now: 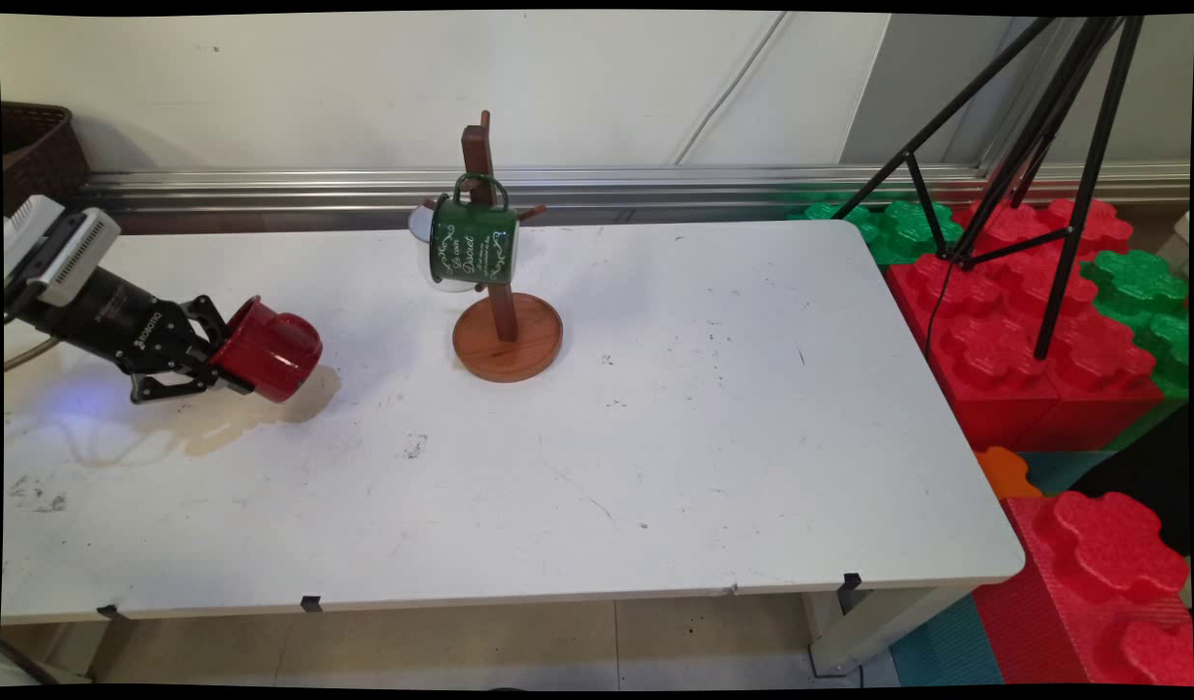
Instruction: Place the picked object on the table
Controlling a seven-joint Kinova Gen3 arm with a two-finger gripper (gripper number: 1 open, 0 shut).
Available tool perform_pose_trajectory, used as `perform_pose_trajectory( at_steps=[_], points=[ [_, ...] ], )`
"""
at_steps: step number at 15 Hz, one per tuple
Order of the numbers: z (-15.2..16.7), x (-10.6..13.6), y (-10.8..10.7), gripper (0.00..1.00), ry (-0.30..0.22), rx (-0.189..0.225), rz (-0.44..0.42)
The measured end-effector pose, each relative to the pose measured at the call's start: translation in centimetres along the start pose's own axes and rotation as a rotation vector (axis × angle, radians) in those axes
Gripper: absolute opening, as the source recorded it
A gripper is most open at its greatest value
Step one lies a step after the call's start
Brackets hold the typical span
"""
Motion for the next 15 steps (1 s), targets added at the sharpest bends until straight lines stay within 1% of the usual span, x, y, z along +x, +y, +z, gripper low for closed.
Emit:
perform_pose_trajectory(
  at_steps=[8, 15],
  points=[
    [1.3, 0.3, 1.0, 0.00, -0.067, -0.012, 0.039],
    [2.1, 1.0, 1.5, 0.00, -0.084, -0.024, 0.053]
  ],
)
